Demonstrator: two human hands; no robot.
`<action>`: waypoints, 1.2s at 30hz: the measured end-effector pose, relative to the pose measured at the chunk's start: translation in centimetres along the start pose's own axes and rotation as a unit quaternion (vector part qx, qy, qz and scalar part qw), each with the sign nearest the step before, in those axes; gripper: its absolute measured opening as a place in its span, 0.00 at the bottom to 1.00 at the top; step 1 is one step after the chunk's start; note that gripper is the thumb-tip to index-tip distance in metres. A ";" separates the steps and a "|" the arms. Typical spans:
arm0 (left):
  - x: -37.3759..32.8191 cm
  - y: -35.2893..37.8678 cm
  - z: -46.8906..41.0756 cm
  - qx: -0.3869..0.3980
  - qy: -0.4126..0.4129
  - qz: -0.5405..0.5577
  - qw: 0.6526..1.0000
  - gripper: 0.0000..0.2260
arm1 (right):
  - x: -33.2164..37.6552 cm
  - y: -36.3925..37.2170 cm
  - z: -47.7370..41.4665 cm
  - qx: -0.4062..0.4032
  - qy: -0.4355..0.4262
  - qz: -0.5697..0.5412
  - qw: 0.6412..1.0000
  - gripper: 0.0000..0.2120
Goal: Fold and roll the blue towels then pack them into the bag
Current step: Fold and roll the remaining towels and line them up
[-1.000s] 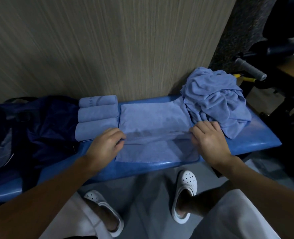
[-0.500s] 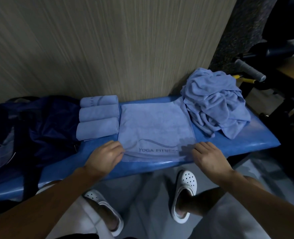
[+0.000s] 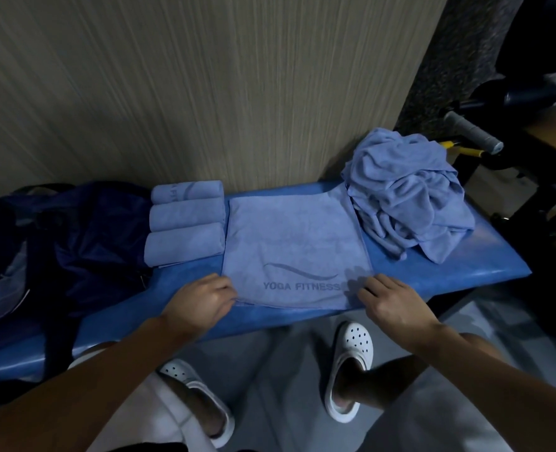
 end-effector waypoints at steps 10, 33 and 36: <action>-0.2 -3.1 -1.3 -0.124 -0.064 0.002 0.990 0.12 | -1.5 -2.9 -2.1 -0.125 0.146 -0.052 0.980 0.04; -3.1 -0.2 0.2 -0.022 -0.430 0.280 0.858 0.18 | 3.4 -0.2 0.5 -0.081 0.446 -0.509 0.731 0.07; -3.1 -0.3 0.2 -0.006 -0.447 0.291 0.846 0.20 | 3.2 0.3 -0.1 -0.084 0.499 -0.550 0.664 0.12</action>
Point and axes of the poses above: each hand's wrist, its own z-axis away from the middle knuckle, its own y-axis out of the palm, x = y × z, the point moved 1 cm from there along -z, towards the middle knuckle, and after that the axes turned 14 degrees about x, right-handed, at the moved point
